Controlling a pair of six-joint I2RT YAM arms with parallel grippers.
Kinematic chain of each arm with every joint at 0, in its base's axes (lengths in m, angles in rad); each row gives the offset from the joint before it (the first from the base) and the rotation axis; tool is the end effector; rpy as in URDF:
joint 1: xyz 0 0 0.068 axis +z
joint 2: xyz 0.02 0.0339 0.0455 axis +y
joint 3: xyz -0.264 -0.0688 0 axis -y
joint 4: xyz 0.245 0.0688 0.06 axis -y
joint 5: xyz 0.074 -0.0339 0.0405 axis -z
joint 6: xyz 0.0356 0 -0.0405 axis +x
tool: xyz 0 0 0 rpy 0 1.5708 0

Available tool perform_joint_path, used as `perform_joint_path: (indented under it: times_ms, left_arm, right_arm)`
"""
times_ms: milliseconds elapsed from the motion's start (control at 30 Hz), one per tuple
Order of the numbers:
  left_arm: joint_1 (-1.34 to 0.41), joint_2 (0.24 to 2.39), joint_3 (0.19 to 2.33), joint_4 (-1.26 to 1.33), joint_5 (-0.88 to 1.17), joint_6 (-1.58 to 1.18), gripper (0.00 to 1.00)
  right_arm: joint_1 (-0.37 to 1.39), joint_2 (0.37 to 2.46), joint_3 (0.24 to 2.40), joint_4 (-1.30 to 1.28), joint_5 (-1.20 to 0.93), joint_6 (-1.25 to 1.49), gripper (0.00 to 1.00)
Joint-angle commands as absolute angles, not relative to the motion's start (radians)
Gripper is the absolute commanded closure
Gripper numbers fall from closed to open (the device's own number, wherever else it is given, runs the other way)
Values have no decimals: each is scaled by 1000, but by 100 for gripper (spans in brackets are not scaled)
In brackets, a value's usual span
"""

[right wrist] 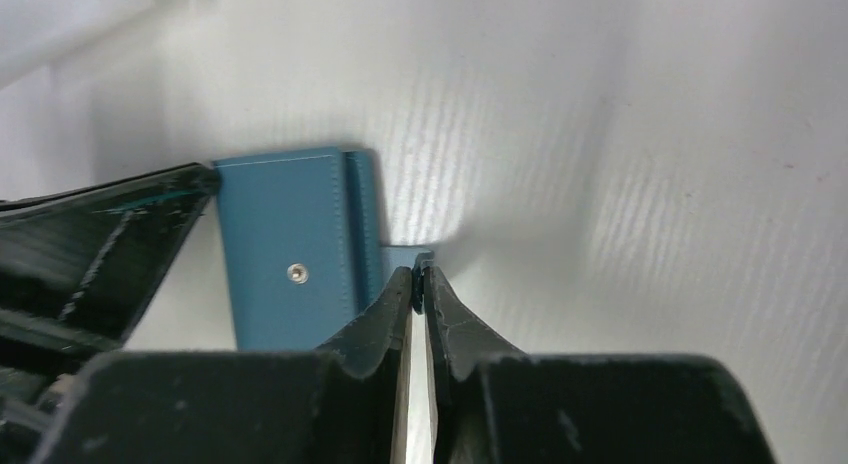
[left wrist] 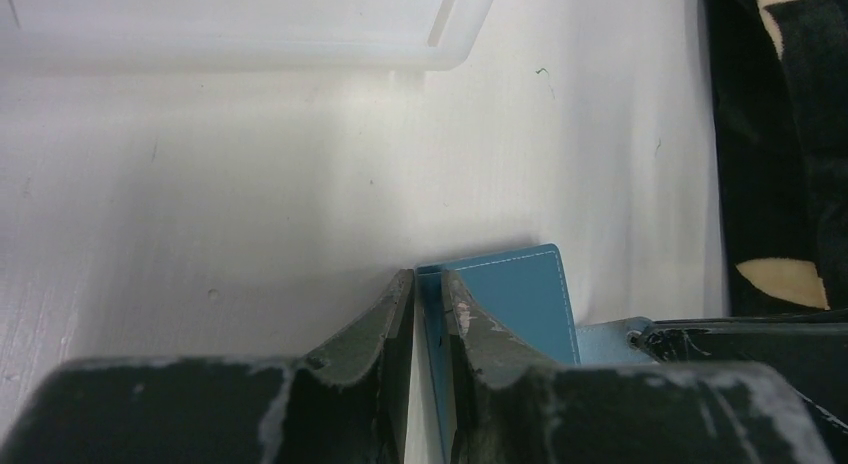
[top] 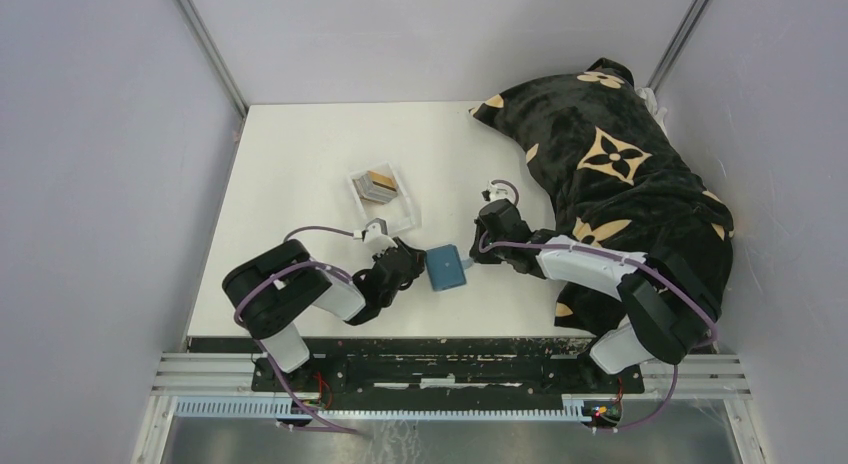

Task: Put the credit cards into the card holder
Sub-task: Open the card holder at the center of the board.

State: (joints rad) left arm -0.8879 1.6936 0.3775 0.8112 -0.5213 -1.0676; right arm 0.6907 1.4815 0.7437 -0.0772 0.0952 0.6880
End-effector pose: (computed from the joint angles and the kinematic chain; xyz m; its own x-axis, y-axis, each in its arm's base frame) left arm 0.1803 -0.1935 0.1028 -0.4956 -0.5946 -0.6331 -0.0756 0.7557 -0.6506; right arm 0.2281 0.1842 0.1764 -0.8041 0.1555 -0.5738 -0.0949 0.9192 0.3821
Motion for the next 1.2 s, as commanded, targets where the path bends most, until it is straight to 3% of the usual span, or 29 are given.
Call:
perform_joint_path:
  times_ms: [0, 500, 933, 1167]
  left_arm:
    - [-892, 1678, 357, 601, -529, -989, 77]
    - [-892, 1599, 330, 570, -557, -984, 73]
    - [-895, 1345, 279, 467, -656, -984, 65]
    - [-896, 1163, 204, 342, -781, -1061, 65]
  right_arm:
    - [684, 1514, 757, -128, 182, 660, 87]
    - [683, 1537, 778, -193, 266, 636, 71]
    - [684, 1469, 901, -255, 227, 530, 66]
    - [712, 1539, 1084, -270, 163, 473, 64]
